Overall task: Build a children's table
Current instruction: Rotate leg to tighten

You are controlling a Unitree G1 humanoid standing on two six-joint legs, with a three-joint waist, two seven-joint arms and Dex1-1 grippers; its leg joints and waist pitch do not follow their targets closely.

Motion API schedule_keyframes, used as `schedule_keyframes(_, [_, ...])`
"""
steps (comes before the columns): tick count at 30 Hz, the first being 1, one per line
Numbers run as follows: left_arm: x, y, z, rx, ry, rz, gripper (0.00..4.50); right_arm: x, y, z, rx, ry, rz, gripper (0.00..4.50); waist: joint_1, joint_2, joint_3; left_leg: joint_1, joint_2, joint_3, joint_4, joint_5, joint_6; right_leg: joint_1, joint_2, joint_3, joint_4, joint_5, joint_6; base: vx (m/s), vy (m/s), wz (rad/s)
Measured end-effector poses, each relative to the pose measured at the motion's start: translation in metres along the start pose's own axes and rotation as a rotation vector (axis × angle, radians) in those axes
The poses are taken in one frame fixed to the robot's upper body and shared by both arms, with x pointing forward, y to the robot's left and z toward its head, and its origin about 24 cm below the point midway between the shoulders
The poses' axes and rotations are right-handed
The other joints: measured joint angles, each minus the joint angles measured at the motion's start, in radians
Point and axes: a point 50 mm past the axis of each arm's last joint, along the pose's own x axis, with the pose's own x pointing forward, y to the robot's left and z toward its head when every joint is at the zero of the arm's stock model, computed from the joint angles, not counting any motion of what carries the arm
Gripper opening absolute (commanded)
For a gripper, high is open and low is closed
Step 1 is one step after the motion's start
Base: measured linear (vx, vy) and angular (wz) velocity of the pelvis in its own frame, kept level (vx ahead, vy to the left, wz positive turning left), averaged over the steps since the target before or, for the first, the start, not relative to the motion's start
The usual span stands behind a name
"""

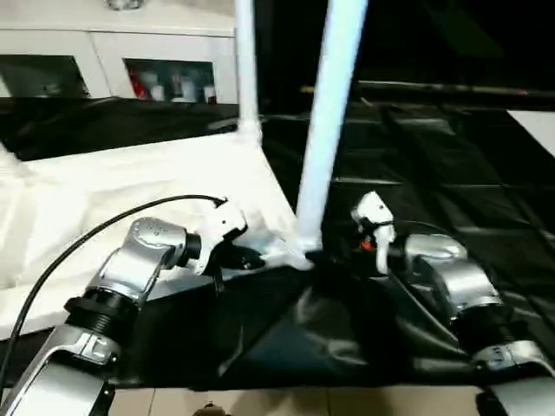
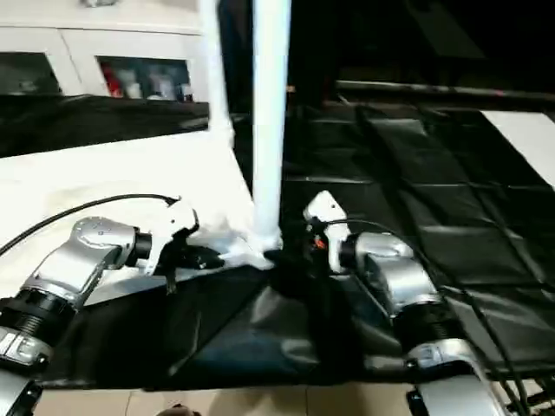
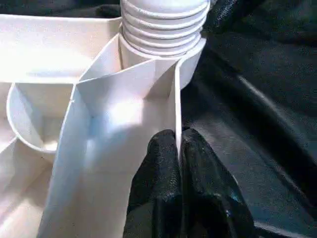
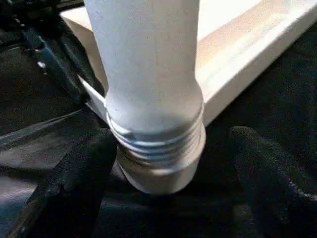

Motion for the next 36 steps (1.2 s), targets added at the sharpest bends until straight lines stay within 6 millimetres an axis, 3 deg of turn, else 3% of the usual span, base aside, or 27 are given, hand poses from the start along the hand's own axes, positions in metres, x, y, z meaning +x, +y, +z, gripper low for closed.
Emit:
schedule_keyframes(13, [0.004, -0.004, 0.002, 0.014, 0.002, -0.039, 0.00, 0.015, 0.007, 0.006, -0.030, -0.031, 0.066, 3.91, 0.000, 0.000, 0.001, 0.000, 0.000, -0.001, 0.000, 0.000, 0.000, 0.000, 0.000, 0.000, 0.002, 0.001, 0.000, 0.000, 0.000, 0.00])
schedule_keyframes(19, [0.004, -0.006, 0.001, 0.014, 0.003, -0.039, 0.00, 0.014, 0.006, 0.001, -0.010, -0.023, 0.068, 3.22, 0.000, 0.002, 0.000, 0.000, 0.000, -0.001, 0.000, 0.000, 0.000, -0.001, 0.000, 0.000, 0.002, 0.001, 0.000, 0.000, 0.000, 0.00])
schedule_keyframes(28, [0.000, -0.006, -0.003, 0.006, 0.003, -0.022, 0.00, 0.020, 0.009, -0.001, -0.003, -0.041, 0.068, 2.77, -0.003, -0.001, 0.001, 0.001, 0.000, -0.001, -0.001, 0.000, 0.000, -0.001, 0.000, 0.000, 0.003, 0.001, 0.000, 0.000, 0.000, 0.00])
schedule_keyframes(32, [0.004, -0.003, -0.006, -0.033, -0.009, 0.056, 0.00, 0.033, 0.009, -0.004, 0.033, -0.074, -0.047, 2.75, -0.014, -0.001, 0.001, 0.002, 0.000, -0.001, 0.000, 0.000, 0.000, 0.000, 0.000, 0.000, 0.003, 0.002, 0.000, 0.000, 0.000, 0.00])
schedule_keyframes(36, [0.030, 0.010, 0.006, -0.110, -0.019, 0.268, 0.00, 0.056, -0.002, -0.001, 0.149, -0.115, -0.422, 2.74, -0.031, 0.001, 0.001, 0.004, -0.001, 0.000, 0.000, 0.000, -0.001, 0.001, 0.000, 0.002, 0.002, 0.002, 0.003, 0.000, 0.000, 0.00])
